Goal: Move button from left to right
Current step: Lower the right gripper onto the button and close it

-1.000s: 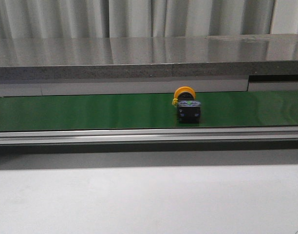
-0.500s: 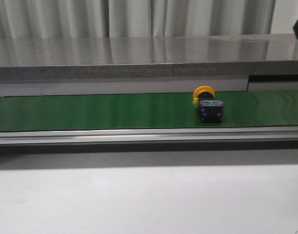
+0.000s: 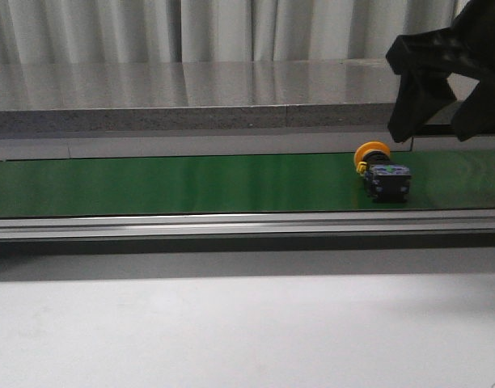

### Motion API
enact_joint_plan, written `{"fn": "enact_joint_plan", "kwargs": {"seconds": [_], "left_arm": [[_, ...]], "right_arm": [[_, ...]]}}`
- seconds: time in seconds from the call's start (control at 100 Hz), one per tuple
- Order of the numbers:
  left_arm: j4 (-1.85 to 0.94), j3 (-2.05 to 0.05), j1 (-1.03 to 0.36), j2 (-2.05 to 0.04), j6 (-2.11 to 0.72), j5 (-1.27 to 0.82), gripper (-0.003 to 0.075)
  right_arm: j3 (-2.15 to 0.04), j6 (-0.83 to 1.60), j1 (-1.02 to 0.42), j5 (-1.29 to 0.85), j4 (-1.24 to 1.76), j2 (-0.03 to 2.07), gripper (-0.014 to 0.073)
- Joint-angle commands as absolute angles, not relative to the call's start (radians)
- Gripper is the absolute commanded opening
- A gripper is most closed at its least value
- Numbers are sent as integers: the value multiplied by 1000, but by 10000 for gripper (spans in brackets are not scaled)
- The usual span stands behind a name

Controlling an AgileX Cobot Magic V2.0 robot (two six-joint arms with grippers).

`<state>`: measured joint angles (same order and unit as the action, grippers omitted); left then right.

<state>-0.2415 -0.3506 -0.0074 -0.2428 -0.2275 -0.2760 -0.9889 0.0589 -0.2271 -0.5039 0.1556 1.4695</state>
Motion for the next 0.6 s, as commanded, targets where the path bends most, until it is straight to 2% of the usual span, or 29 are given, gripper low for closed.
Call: {"fn": "enact_joint_plan", "kwargs": {"seconds": [0.0,0.47,0.54,0.59], "left_arm": [[-255,-379,-14,-254,-227,-205,-20],[-255,-379,-14,-254,-227,-205,-20],[-255,-379,-14,-254,-227,-205,-20],[-255,-379,-14,-254,-227,-205,-20]], "right_arm": [[-1027,70,-227,-437,145,1464,533],[-1027,70,-224,-360,87,1598,526],[-1027,70,-224,-364,87,1603,491],[-1027,70,-224,-370,87,1604,430]]}}
